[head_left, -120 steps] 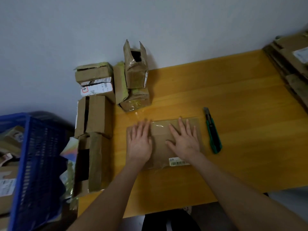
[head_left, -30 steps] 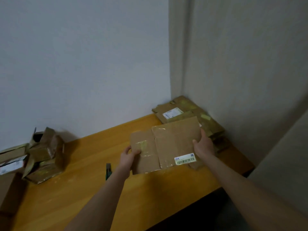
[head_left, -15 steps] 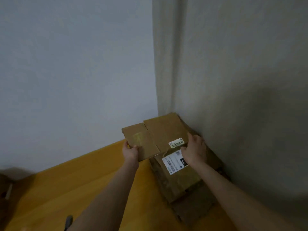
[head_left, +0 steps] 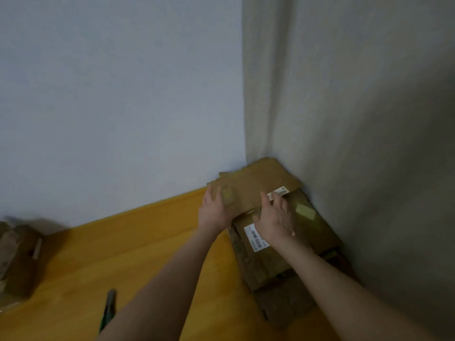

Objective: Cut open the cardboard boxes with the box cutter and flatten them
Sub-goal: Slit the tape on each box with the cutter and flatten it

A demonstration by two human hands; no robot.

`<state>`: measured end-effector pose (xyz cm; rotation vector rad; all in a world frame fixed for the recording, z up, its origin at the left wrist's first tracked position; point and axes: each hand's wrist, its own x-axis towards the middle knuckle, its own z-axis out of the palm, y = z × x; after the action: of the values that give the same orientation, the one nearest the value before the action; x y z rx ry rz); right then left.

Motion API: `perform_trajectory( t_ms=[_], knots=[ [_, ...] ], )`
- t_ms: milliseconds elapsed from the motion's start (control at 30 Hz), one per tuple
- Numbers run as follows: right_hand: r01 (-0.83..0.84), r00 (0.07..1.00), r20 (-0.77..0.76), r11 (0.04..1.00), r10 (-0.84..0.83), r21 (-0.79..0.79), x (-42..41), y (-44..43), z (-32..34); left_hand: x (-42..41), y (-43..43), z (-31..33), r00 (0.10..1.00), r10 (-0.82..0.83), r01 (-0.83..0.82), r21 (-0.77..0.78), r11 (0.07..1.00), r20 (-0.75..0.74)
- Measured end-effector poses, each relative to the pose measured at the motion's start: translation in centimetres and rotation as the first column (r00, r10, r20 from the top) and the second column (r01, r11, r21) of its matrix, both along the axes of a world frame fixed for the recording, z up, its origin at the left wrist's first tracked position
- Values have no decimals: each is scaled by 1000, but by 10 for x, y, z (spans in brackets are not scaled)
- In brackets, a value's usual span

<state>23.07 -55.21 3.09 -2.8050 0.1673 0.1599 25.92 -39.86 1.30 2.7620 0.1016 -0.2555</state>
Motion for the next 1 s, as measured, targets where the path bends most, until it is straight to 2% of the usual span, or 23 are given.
perform_trajectory(
  t_ms=[100, 267, 400, 633, 767, 1000],
  knots=[
    [-120, 993, 4, 993, 120, 12, -22, 27, 4, -44, 12, 12, 999, -47, 48, 189, 981, -7],
    [-310, 951, 7, 950, 310, 25, -75, 79, 1, -126, 49, 16, 1000, 9, 1, 325, 946, -29],
    [-395, 918, -18, 918, 396, 22, -115, 119, -4, -183, 90, 18, 994, 104, -83, 320, 944, -47],
    [-450, 893, -8, 893, 451, 6, -167, 198, 3, -256, 176, 29, 973, 228, -211, 294, 932, -25],
    [-488, 873, -2, 873, 488, 5, -201, 268, 4, -299, 243, 33, 964, 266, -254, 282, 925, -3],
    [-527, 849, -40, 850, 527, -3, -282, 410, -11, -384, 378, 30, 955, 290, -265, 258, 929, -63]
  ],
)
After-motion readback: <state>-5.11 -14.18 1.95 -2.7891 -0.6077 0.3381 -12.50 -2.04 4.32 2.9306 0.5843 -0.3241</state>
